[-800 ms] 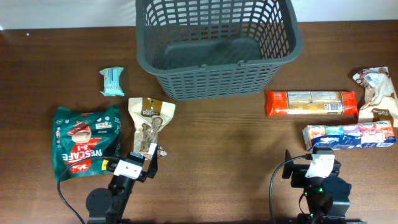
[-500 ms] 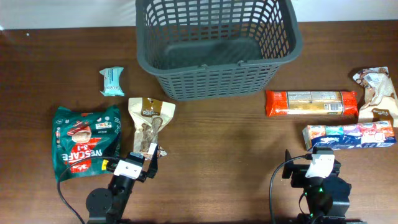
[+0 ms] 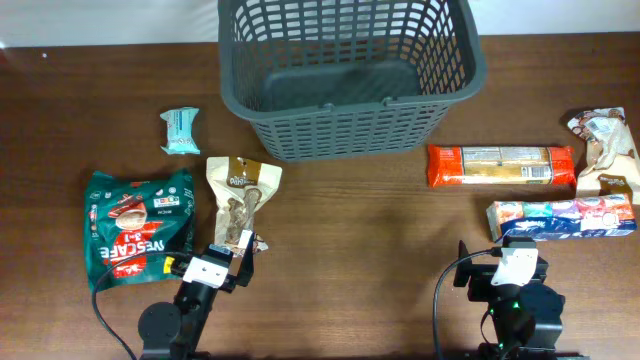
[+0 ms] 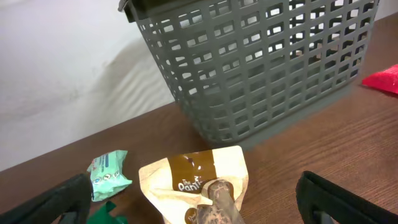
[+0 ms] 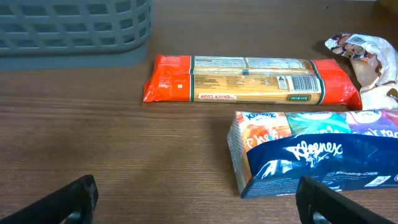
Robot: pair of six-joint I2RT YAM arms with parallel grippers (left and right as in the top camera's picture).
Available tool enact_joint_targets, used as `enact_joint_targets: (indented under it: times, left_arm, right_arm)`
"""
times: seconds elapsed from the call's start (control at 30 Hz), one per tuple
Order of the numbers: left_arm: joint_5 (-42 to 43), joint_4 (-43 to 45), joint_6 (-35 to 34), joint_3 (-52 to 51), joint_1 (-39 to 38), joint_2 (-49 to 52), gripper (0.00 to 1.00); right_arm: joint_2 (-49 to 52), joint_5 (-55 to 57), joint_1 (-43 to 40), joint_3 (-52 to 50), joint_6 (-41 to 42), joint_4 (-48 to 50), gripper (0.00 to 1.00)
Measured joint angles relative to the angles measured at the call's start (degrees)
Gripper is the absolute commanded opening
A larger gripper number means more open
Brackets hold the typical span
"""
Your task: Pack container
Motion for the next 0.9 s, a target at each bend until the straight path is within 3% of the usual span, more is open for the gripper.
enact_joint_targets:
  times: [0.43, 0.77, 0.9]
  left_arm:
    - [0.33, 0.00, -0.48, 0.00, 0.00, 0.00, 0.99]
    - [0.50, -0.63, -7.23, 0.11, 0.00, 0.00, 0.99]
    - [0.48, -7.45, -11.34, 3.39, 0.00, 0.20, 0.99]
  right_arm:
    - [0.00, -0.24, 0.00, 0.00, 0.22, 0.00, 0.99]
    - [0.00, -15.23, 0.00, -0.02, 4.35, 3.45, 0.99]
    - [0.35, -21.51, 0.00, 0.72, 4.70, 4.81, 0.99]
